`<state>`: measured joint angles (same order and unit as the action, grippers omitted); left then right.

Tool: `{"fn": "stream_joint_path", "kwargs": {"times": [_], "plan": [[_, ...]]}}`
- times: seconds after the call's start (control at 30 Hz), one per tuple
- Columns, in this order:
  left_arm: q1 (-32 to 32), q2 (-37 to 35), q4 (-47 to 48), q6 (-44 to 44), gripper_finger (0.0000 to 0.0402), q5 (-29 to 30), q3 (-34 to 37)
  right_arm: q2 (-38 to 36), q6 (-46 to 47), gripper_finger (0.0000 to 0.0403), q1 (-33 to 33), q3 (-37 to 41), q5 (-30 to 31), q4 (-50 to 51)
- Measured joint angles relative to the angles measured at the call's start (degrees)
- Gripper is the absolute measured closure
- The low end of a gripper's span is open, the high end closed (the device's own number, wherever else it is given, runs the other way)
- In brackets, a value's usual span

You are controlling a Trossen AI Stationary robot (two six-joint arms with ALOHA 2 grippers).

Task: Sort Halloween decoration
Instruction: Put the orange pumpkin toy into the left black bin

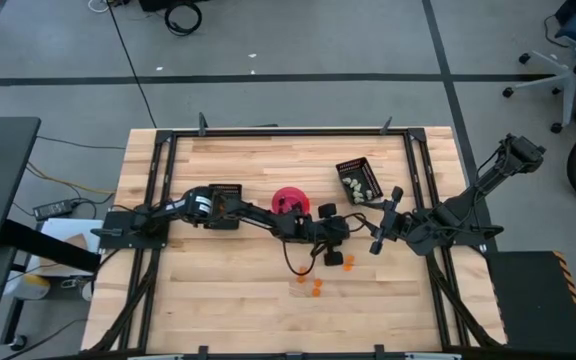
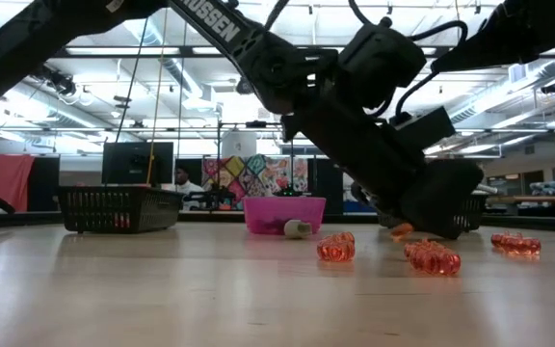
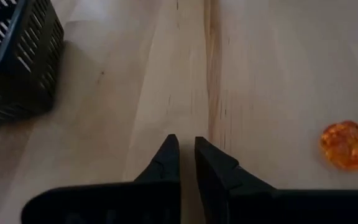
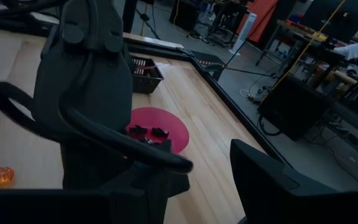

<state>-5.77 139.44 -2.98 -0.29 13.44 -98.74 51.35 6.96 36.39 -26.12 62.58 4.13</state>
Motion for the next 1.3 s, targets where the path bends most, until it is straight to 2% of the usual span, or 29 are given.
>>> {"fn": "stream_joint_path", "kwargs": {"times": [0.3, 0.57, 0.73, 0.9, 1.07, 1.3], "plan": [[-0.5, -1.8, 3.6, 0.7, 0.0400, -0.2, 0.2, 0.0, 0.4, 0.0236, 0.0, 0.0, -0.9, 0.3], [-0.6, -2.0, 4.5, 0.5, 0.0401, -0.2, 0.1, 0.0, 0.4, 0.0236, 0.0, 0.0, -0.9, 0.3], [-0.6, -2.2, 5.0, -0.6, 0.0401, -2.6, 0.0, 0.0, 0.4, 0.0236, 0.0, 0.0, -0.8, 0.3], [-1.2, -4.2, 10.3, -1.6, 0.0401, -4.1, 0.0, 0.0, 0.6, 0.0236, 0.0, 0.0, -1.2, 0.5], [-1.6, -7.5, 11.5, -0.9, 0.0401, -3.7, -0.3, 0.0, 1.0, 0.0236, 0.0, 0.0, -1.2, 1.0], [-1.5, -7.6, 13.6, -1.2, 0.0397, -1.3, -0.2, 0.0, 1.9, 0.0236, 0.0, 0.0, -2.2, 1.7]]}}
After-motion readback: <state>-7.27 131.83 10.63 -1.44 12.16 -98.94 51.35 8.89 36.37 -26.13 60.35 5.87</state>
